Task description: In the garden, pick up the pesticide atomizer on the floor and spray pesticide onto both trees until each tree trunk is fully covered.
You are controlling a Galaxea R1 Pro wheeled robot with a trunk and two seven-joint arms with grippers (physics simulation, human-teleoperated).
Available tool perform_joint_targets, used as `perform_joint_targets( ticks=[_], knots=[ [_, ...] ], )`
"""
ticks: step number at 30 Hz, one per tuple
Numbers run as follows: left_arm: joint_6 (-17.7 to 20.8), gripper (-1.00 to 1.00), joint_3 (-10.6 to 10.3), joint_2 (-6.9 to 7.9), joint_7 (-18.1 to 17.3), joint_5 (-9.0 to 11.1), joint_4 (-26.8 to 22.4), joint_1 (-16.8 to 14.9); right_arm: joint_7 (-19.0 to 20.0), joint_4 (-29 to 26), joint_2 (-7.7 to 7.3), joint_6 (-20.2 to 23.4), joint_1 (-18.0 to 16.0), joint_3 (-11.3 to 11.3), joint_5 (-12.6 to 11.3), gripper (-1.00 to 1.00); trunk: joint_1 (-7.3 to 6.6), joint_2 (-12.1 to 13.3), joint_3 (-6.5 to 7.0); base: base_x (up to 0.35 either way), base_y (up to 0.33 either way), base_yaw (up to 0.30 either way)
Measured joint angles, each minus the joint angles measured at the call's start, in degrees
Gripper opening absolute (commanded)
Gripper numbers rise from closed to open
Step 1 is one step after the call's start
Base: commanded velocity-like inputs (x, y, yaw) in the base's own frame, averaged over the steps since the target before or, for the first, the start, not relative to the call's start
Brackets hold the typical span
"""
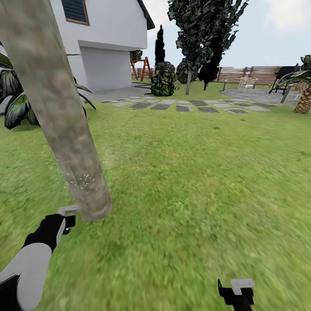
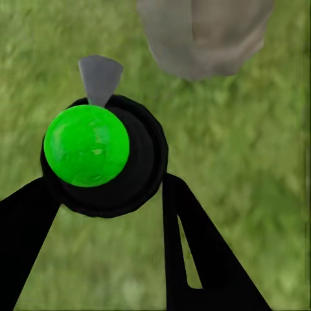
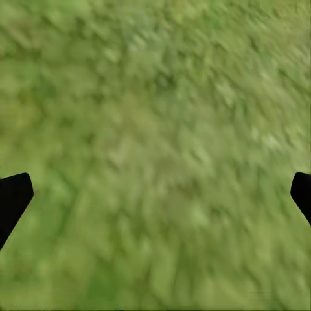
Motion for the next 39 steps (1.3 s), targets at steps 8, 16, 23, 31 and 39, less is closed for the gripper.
perform_joint_targets(
  ticks=[8,16,23,31,39],
  knots=[
    [1.1,-1.00,-5.2,0.94,-2.6,-0.1,0.1,-9.6,-0.2,0.0,-0.14,0.0,0.0,0.0,0.0,1.00,0.00,0.0,0.00,0.000,0.000,0.005],
    [5.0,-1.00,-5.5,5.05,-8.2,-0.1,-1.7,-10.9,-0.2,-0.1,-0.09,0.0,0.0,0.0,0.0,1.00,0.00,0.0,0.00,0.000,0.000,0.085],
    [5.4,-1.00,-5.4,5.05,-8.3,-0.1,-3.6,-10.8,-0.2,-0.1,-0.17,0.0,0.0,-0.1,-0.1,1.00,-0.01,0.0,0.00,0.076,-0.186,0.130],
    [6.1,-1.00,-5.4,5.05,-8.2,-0.3,-3.8,-10.9,-0.2,-0.1,-0.18,0.0,0.0,-0.1,-0.1,1.00,0.00,0.0,0.00,0.103,-0.265,0.001],
    [6.2,-1.00,-5.4,5.05,-8.2,-0.2,-3.8,-10.9,-0.2,-0.1,-0.18,0.0,0.0,-0.1,-0.1,1.00,0.00,0.0,0.00,0.000,-0.270,0.000]
  ],
)
